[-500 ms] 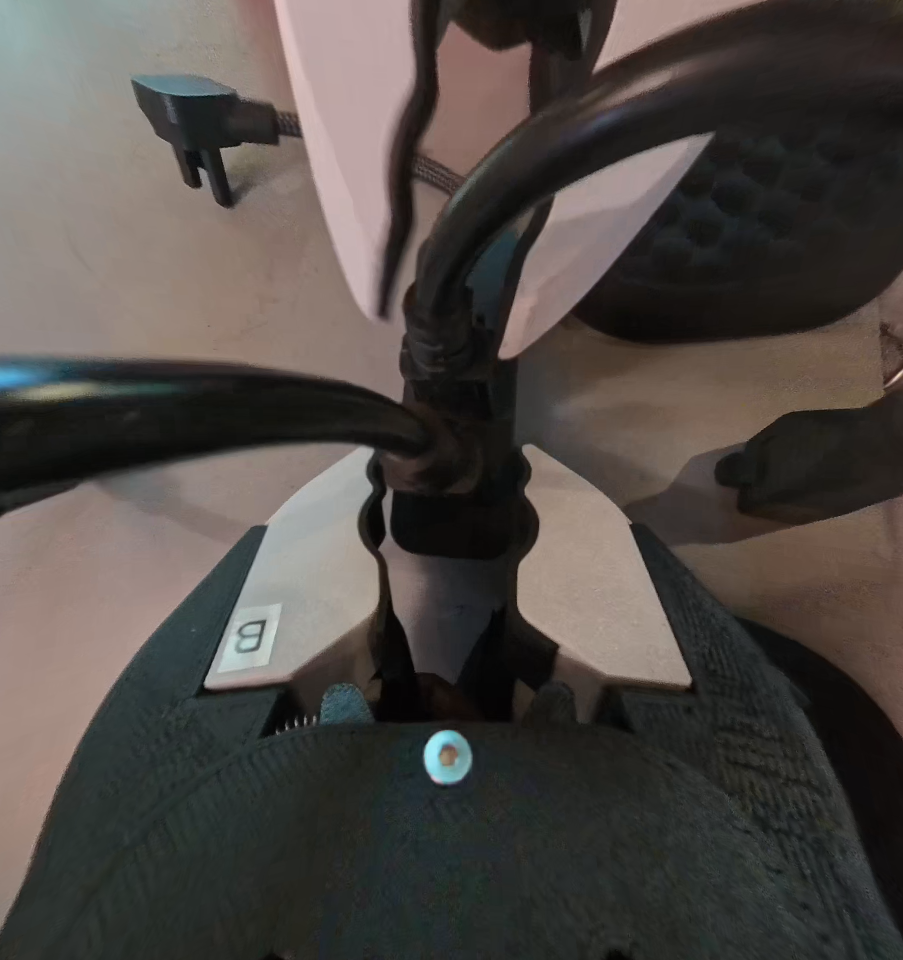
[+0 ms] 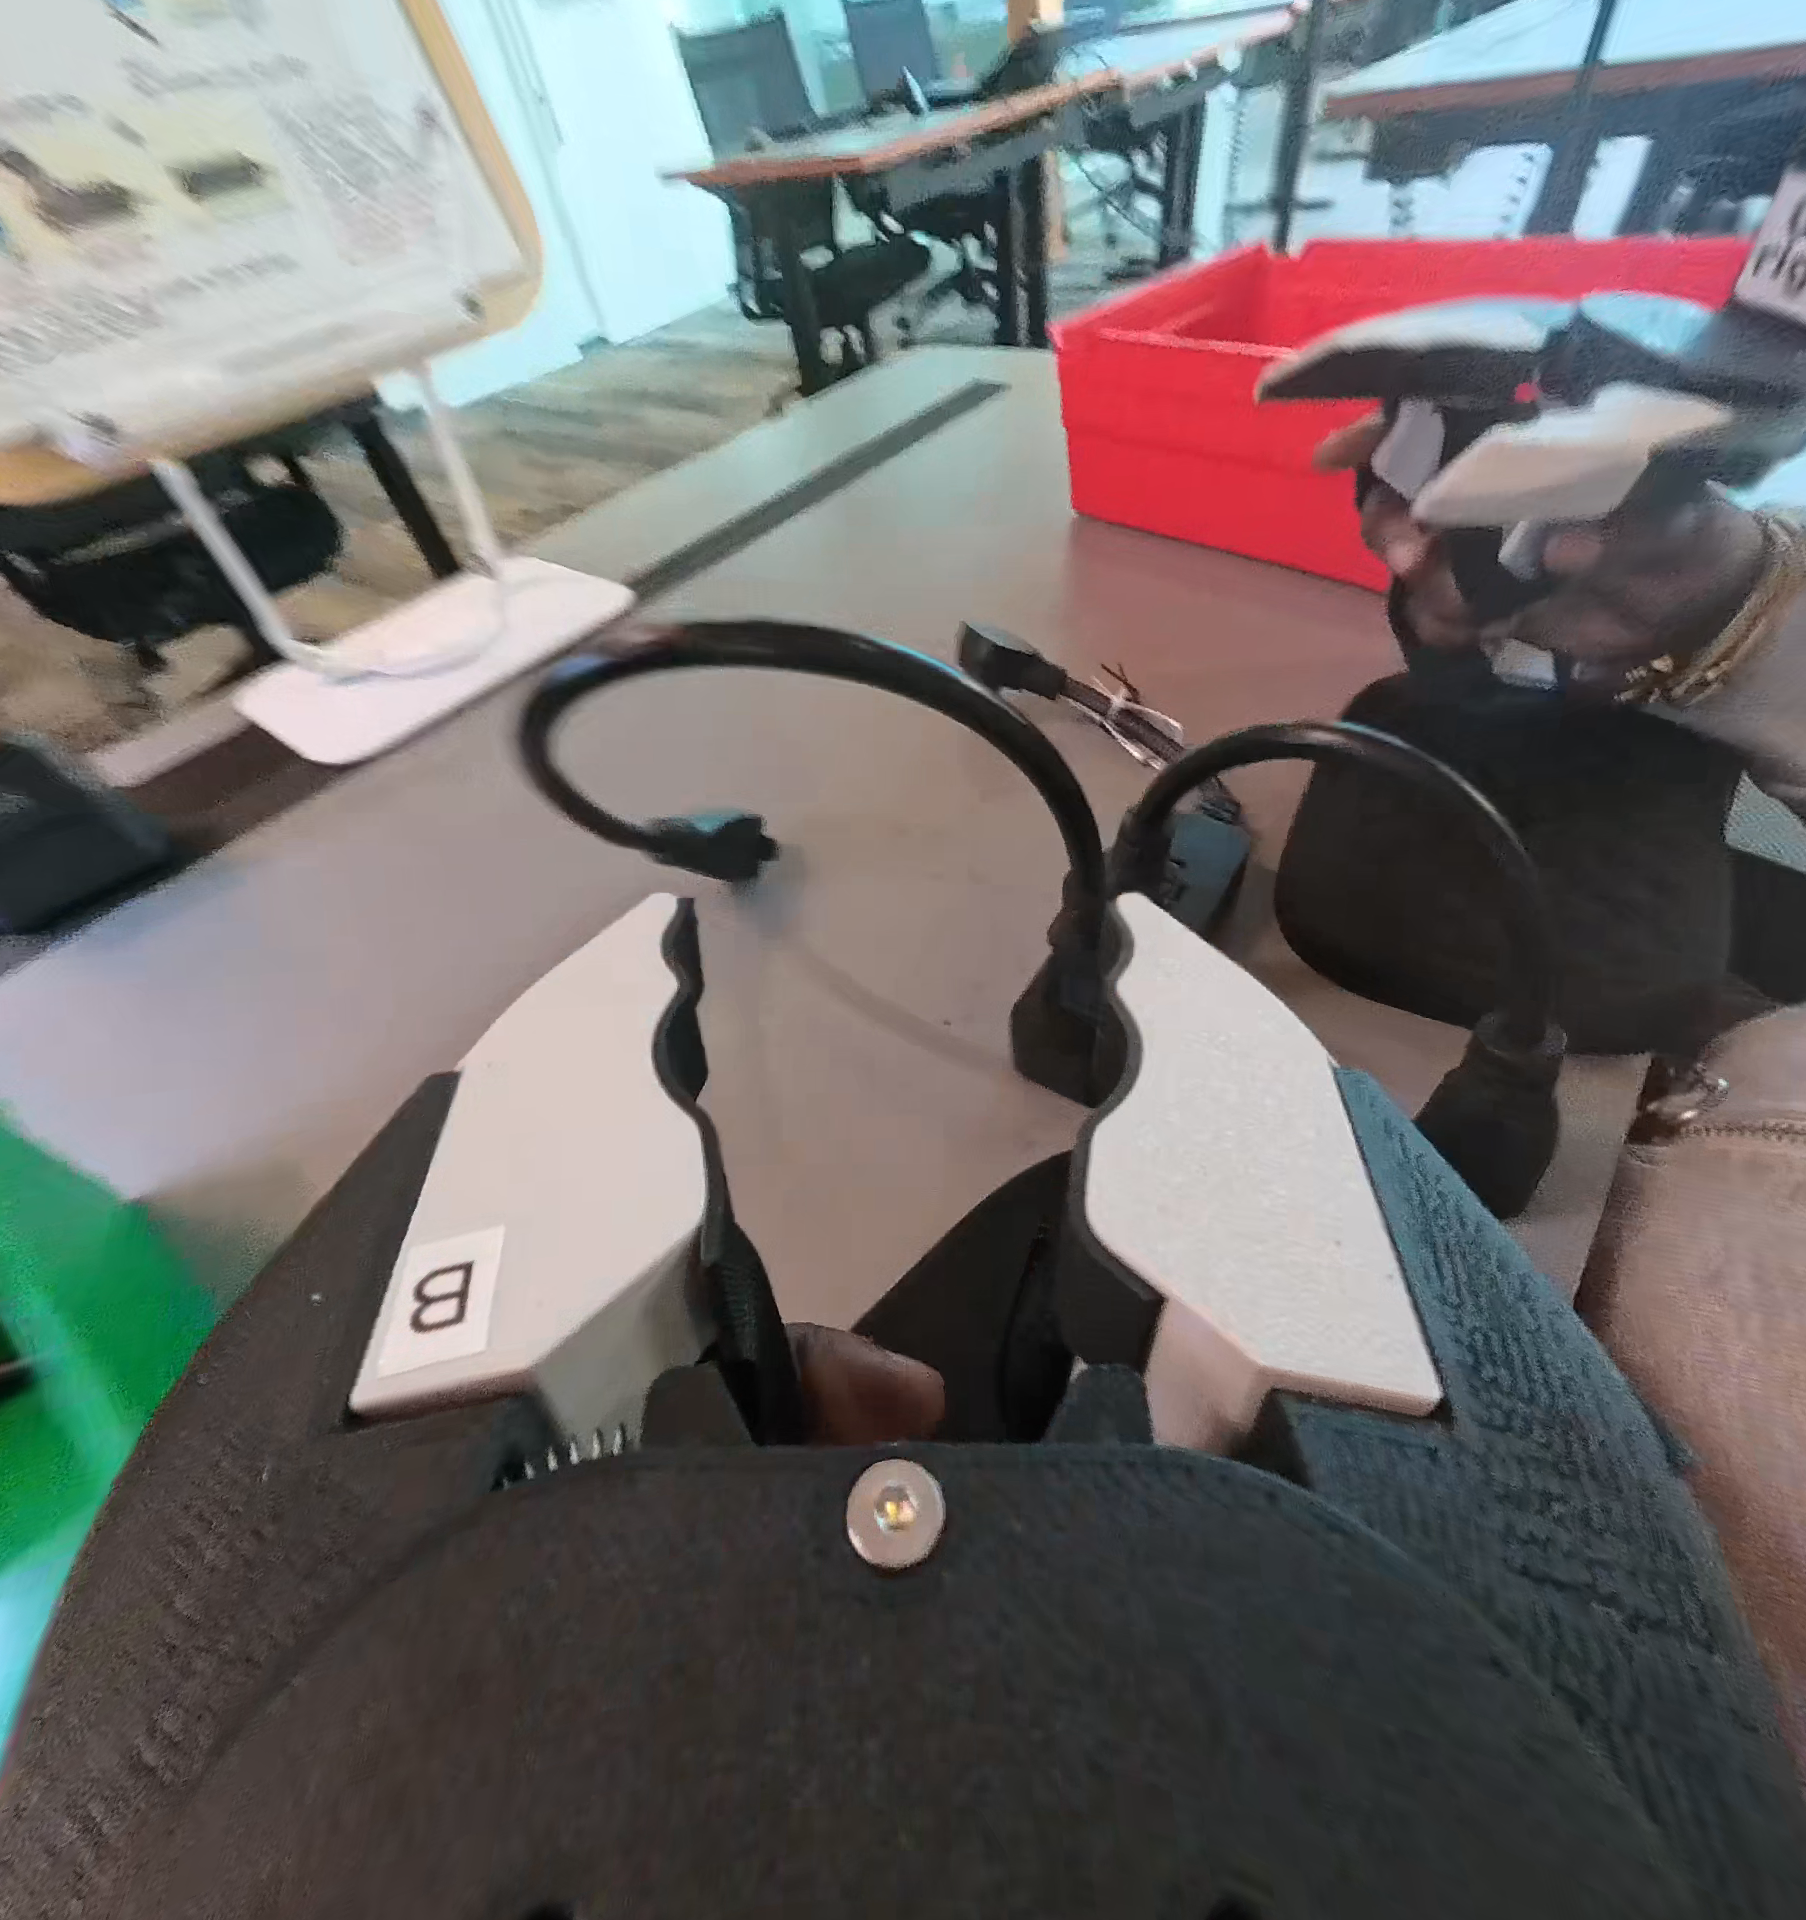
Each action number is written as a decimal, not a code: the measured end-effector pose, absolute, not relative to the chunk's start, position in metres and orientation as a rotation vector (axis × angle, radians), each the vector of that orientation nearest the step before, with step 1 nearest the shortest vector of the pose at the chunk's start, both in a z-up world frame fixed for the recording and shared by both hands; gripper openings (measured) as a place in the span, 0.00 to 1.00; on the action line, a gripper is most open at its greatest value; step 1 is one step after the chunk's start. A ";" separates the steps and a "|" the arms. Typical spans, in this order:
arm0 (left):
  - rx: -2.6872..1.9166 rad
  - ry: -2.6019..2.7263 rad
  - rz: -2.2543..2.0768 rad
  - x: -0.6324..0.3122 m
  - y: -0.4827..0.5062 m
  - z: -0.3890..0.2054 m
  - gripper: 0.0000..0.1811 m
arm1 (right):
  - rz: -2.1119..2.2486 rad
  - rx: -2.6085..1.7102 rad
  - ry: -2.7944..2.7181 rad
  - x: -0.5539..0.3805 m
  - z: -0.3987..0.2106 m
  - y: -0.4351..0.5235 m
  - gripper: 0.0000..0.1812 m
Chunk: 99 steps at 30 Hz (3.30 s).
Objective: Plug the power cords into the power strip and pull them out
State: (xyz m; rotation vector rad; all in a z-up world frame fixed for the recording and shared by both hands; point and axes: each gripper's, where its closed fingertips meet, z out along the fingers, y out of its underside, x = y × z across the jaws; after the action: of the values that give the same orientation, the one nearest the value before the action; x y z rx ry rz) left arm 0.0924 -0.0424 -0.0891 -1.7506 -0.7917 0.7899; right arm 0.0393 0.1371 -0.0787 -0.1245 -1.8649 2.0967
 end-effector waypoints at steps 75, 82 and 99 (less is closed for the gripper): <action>-1.346 -0.702 0.931 0.078 -0.184 0.107 0.13 | 1.770 0.063 -1.771 0.040 -0.092 0.122 0.25; -1.371 -0.358 0.604 0.101 -0.033 0.111 0.13 | 1.662 0.328 -1.402 0.077 -0.043 0.125 0.27; -1.825 -0.262 0.075 0.128 0.130 -0.021 0.14 | 1.063 0.955 -1.409 0.122 -0.016 0.106 0.13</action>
State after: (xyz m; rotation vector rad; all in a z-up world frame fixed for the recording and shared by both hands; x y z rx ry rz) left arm 0.1275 0.1303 -0.0208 -1.8253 -0.2620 0.0745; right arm 0.1222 0.1065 -0.0161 0.9551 -1.4088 1.0631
